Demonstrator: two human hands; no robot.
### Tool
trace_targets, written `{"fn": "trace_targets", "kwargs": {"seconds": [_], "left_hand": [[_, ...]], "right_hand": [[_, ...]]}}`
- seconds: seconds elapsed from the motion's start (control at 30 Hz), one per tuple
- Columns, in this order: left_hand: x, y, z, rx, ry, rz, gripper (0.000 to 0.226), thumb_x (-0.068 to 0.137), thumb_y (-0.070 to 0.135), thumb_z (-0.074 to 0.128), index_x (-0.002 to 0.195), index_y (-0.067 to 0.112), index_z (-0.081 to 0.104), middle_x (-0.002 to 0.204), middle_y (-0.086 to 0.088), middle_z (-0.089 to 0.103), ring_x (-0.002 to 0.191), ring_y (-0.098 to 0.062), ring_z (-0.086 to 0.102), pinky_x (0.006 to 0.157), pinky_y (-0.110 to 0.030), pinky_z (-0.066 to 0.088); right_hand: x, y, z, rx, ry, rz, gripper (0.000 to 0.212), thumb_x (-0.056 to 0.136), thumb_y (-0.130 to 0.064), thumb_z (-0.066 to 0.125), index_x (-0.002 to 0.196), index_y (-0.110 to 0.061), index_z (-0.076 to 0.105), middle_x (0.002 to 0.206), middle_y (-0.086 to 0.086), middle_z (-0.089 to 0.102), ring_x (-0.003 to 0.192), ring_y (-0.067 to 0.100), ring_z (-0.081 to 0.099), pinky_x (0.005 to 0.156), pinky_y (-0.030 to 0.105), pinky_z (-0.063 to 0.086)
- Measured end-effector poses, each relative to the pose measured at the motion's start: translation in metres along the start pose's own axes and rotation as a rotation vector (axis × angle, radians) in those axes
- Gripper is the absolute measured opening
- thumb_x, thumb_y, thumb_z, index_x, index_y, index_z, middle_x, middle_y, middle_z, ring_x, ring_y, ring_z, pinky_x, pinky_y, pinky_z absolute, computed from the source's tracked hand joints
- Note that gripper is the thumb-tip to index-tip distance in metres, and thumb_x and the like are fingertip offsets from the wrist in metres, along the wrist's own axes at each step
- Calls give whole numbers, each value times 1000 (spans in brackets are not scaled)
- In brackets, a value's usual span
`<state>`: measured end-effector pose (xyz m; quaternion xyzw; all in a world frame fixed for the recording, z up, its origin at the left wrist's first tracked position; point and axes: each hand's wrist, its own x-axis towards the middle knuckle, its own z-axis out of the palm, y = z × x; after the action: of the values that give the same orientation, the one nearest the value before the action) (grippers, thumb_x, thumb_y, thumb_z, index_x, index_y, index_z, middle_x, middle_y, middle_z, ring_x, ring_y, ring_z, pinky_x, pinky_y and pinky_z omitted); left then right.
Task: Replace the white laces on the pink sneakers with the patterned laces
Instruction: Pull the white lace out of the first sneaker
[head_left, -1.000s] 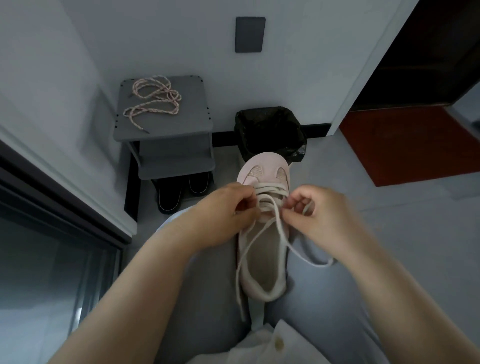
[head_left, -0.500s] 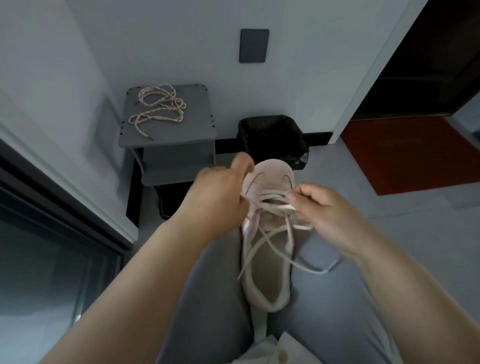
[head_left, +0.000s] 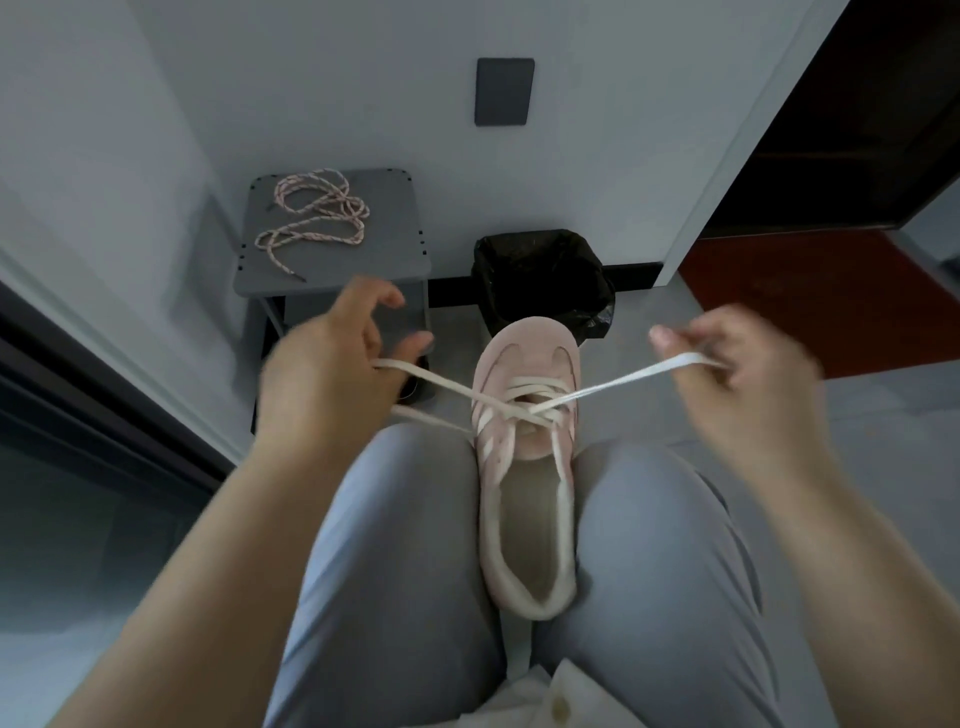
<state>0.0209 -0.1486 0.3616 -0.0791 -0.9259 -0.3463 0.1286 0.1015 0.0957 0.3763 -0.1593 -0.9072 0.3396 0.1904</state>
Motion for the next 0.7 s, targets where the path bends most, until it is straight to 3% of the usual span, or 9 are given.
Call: {"fn": "trace_targets", "kwargs": {"seconds": [0.03, 0.1, 0.17, 0.23, 0.3, 0.37, 0.47, 0.6, 0.7], "left_hand": [[4, -4, -8, 33, 70, 6, 27, 81, 36, 66, 103, 23, 57, 60, 5, 46, 59, -22, 49, 58, -31, 40], [13, -14, -23, 44, 56, 52, 27, 79, 33, 68, 103, 27, 57, 62, 5, 46, 59, -19, 48, 58, -28, 36], [21, -21, -34, 7, -305, 132, 37, 72, 38, 74, 105, 40, 56, 69, 8, 50, 60, -6, 51, 60, -23, 37], [21, -16, -38, 31, -747, 183, 47, 60, 64, 68, 104, 49, 57, 83, 18, 58, 75, 7, 56, 68, -14, 38], [14, -2, -27, -32, -935, 139, 49, 63, 77, 53, 98, 44, 65, 89, 23, 65, 82, 10, 59, 73, -11, 44], [6, 9, -3, -158, -857, 82, 37, 78, 60, 52, 91, 31, 71, 81, 13, 70, 73, 4, 63, 72, -14, 48], [-7, 22, 30, -195, -654, 104, 8, 84, 30, 64, 83, 23, 68, 71, 11, 66, 63, 2, 58, 59, -7, 42], [-16, 25, 49, -209, -599, 42, 15, 75, 33, 73, 78, 22, 64, 68, 12, 58, 57, 3, 51, 53, -4, 38], [-12, 27, 54, -169, -685, -13, 13, 78, 32, 70, 78, 20, 65, 67, 10, 57, 57, -1, 49, 55, -13, 40]], "right_hand": [[3, 3, -13, -173, 69, -109, 26, 82, -44, 60, 73, -21, 54, 47, -2, 45, 45, 13, 40, 47, 28, 34], [8, 3, -33, -211, -166, -141, 24, 73, -49, 67, 72, -26, 59, 47, -2, 47, 46, 9, 44, 42, 20, 30], [7, -6, -40, -159, -631, -95, 30, 66, -65, 62, 70, -36, 66, 56, -9, 54, 46, 6, 46, 43, 22, 34], [4, -13, -32, -61, -793, -64, 47, 73, -74, 46, 67, -34, 70, 66, -5, 65, 55, 8, 59, 55, 27, 47], [1, -15, -10, -28, -591, -37, 47, 83, -60, 42, 68, -25, 70, 68, -5, 70, 61, 0, 65, 63, 17, 50], [0, -11, 14, -109, -430, -53, 34, 88, -43, 51, 68, -19, 65, 64, -6, 68, 57, 0, 63, 61, 20, 49], [-7, -7, 42, -97, -391, -38, 15, 80, -35, 68, 71, -24, 62, 63, -8, 63, 56, 4, 57, 59, 27, 47], [-14, -8, 49, -63, -327, -28, 7, 77, -28, 71, 75, -26, 65, 65, -12, 61, 59, 2, 55, 56, 20, 45], [-14, -7, 49, -122, -286, -62, 4, 78, -23, 72, 81, -23, 71, 68, -13, 63, 65, 5, 60, 62, 23, 49]]}}
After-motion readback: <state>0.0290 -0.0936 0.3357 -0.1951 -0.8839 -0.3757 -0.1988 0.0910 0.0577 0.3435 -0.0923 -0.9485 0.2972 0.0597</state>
